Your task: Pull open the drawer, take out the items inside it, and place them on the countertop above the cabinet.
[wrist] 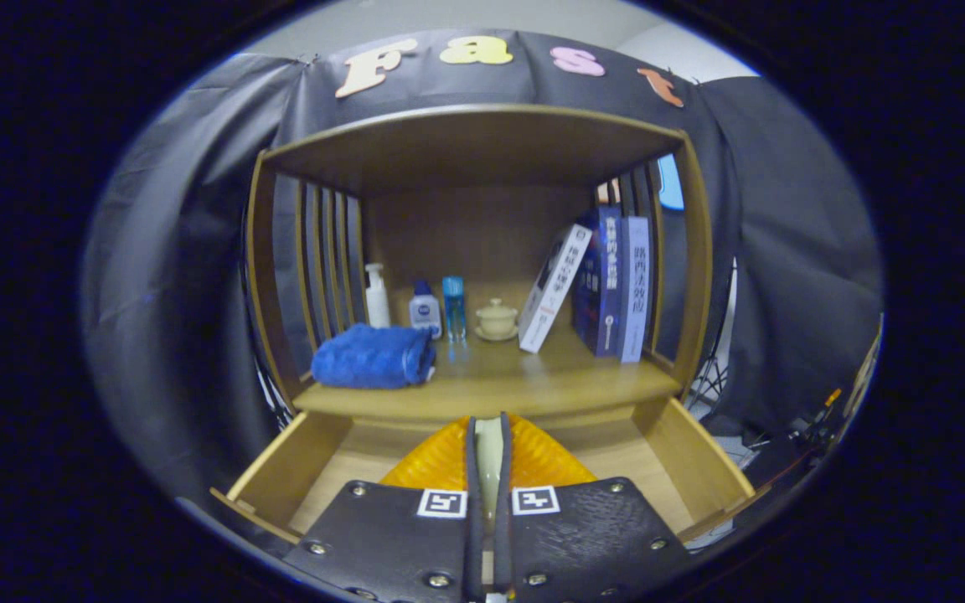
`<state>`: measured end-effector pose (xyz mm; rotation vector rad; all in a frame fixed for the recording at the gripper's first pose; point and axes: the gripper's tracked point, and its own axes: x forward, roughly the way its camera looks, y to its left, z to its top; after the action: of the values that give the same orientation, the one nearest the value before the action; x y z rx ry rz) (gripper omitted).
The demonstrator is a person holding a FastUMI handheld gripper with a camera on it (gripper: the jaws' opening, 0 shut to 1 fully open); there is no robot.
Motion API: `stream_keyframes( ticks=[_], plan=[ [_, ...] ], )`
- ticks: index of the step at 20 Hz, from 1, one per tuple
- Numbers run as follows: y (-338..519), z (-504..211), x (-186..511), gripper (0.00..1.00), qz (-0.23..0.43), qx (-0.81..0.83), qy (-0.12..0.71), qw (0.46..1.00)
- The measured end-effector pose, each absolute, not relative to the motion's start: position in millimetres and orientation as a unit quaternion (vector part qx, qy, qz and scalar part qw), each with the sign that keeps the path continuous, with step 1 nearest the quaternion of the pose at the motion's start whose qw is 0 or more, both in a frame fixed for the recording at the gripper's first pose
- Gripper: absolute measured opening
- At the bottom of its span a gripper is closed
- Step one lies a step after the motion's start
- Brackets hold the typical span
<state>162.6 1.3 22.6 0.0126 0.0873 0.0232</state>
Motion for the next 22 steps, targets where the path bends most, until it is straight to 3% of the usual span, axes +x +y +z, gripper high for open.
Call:
stream_keyframes(
  ticks=[11,17,22],
  plan=[
    [1,144,218,0.05,0.001,0.005,-0.054,0.999],
    [12,147,284,0.05,0.007,0.008,-0.067,0.998],
    [25,106,331,0.06,0.011,-0.001,-0.048,0.999]
  ],
)
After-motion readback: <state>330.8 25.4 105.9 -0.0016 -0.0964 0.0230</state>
